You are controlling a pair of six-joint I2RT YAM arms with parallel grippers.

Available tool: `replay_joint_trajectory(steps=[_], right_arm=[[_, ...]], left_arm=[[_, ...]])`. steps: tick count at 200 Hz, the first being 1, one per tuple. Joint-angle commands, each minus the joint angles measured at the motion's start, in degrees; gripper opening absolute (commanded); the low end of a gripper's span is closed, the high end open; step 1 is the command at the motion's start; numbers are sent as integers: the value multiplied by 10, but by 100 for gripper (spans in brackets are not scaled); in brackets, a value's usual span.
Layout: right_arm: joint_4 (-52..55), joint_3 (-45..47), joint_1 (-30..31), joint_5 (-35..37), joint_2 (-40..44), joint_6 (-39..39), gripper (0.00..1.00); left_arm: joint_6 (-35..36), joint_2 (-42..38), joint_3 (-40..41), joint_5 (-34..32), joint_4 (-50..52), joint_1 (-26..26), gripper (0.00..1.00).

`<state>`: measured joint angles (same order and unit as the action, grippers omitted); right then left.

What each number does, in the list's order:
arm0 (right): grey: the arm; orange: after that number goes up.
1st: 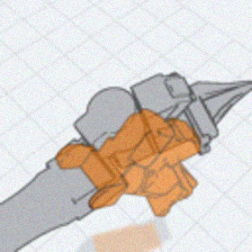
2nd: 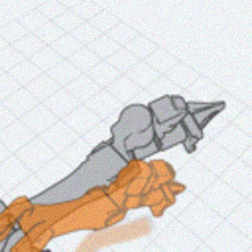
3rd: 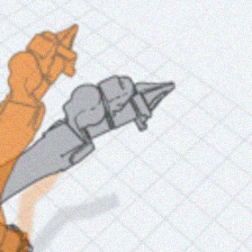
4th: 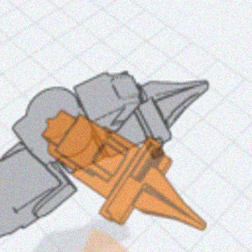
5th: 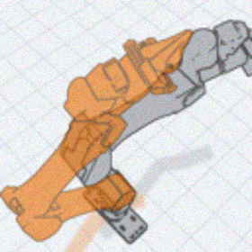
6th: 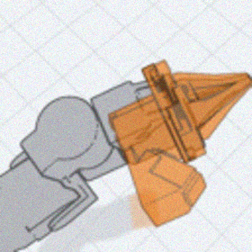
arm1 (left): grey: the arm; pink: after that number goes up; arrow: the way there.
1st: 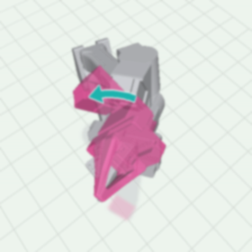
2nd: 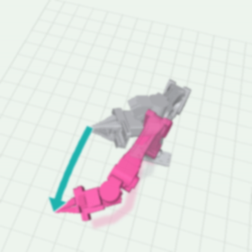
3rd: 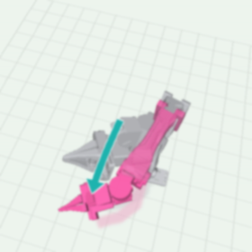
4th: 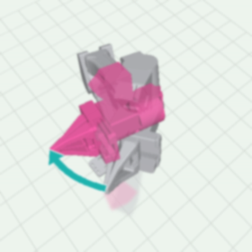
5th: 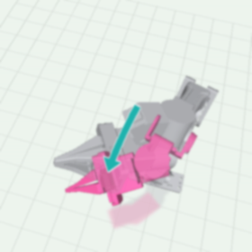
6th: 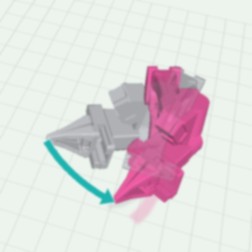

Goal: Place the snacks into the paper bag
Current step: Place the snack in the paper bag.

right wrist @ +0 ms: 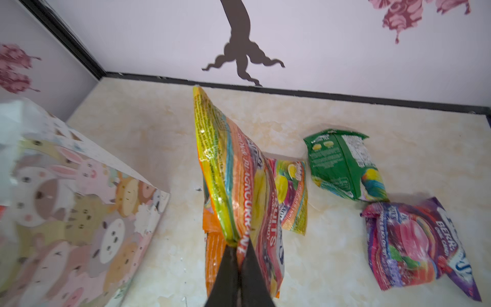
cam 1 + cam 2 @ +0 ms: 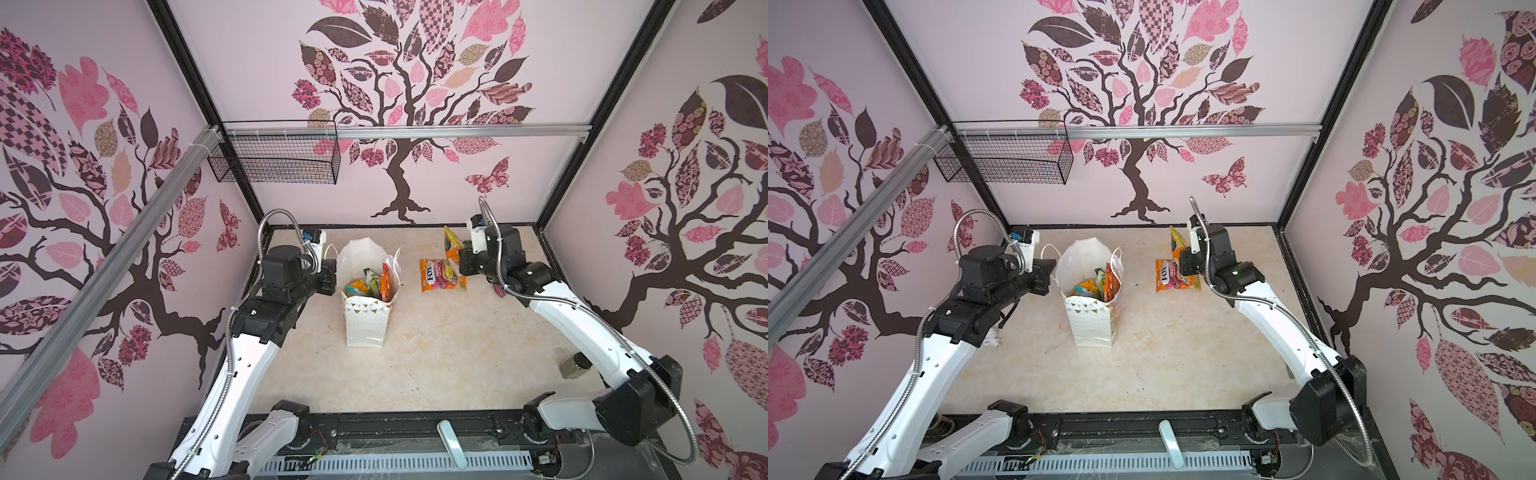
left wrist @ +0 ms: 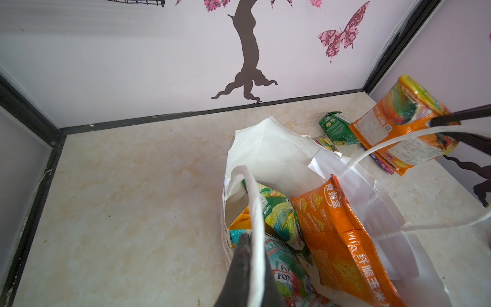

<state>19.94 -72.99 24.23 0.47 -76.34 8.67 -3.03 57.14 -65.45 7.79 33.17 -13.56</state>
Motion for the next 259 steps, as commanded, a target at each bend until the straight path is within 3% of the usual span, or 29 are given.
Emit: replay_joint_trajectory(steps=[1, 33, 62, 139, 203, 259], right_arm=[[-46, -49, 10, -55, 46, 13, 0], [-61, -74, 68, -28, 62, -22, 0], [-67, -93, 77, -45, 65, -12, 0], [-167, -129, 86, -210, 77, 92, 0], [-170, -181, 133, -290, 25, 119, 0], [-159, -186, 232, -203, -23, 82, 0]], left_arm=[[5, -10, 11, -2, -10, -2, 0], [5, -12, 10, -2, -11, -2, 0], [5, -12, 11, -2, -10, -2, 0], [5, -13, 12, 0, -12, -2, 0], [5, -13, 12, -2, -13, -2, 0], [5, -13, 12, -3, -12, -2, 0]])
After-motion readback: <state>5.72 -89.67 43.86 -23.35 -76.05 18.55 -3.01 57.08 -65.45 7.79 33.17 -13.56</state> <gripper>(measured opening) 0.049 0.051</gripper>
